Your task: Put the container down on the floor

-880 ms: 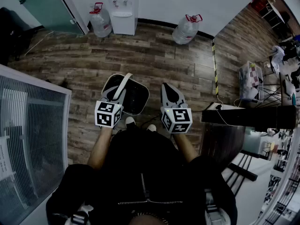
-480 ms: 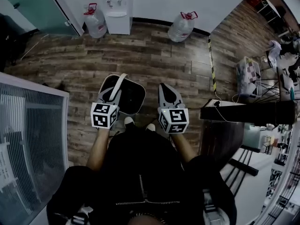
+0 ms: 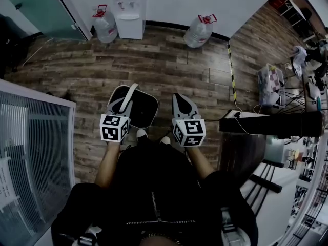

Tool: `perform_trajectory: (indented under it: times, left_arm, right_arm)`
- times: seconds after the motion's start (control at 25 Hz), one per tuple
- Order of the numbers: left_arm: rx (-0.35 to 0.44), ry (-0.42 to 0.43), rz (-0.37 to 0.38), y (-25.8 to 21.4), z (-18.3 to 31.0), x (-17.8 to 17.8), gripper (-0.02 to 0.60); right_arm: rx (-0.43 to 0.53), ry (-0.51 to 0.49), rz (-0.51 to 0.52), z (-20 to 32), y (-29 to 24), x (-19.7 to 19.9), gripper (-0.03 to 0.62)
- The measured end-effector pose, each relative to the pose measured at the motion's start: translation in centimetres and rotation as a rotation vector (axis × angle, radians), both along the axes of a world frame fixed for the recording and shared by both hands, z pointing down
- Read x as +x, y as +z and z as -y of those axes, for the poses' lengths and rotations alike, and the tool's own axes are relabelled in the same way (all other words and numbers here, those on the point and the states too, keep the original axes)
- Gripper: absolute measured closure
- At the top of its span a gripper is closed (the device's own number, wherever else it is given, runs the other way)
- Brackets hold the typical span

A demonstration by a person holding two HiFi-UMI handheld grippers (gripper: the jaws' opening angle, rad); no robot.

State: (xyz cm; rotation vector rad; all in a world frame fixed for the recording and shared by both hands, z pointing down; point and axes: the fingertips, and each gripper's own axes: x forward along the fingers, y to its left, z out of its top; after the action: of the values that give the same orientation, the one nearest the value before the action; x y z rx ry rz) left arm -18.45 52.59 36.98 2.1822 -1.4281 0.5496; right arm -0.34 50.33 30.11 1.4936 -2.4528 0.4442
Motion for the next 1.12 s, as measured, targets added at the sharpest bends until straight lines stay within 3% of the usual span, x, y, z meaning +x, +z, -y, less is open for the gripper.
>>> perform_trajectory:
  times: [0.64, 1.12]
  left_arm:
    - [0.009, 0.055, 0.01, 0.2, 0.9, -3.7, 0.497]
    - [-0.014, 0.052, 0.022, 1.0, 1.2, -5.5, 0.497]
  right_arm:
    - [-0.009, 0.003, -0.021, 0.4, 0.4, -4.8, 0.583]
    - [-0.043, 0.021, -0.023, -0.2, 1.1, -5.0, 0.583]
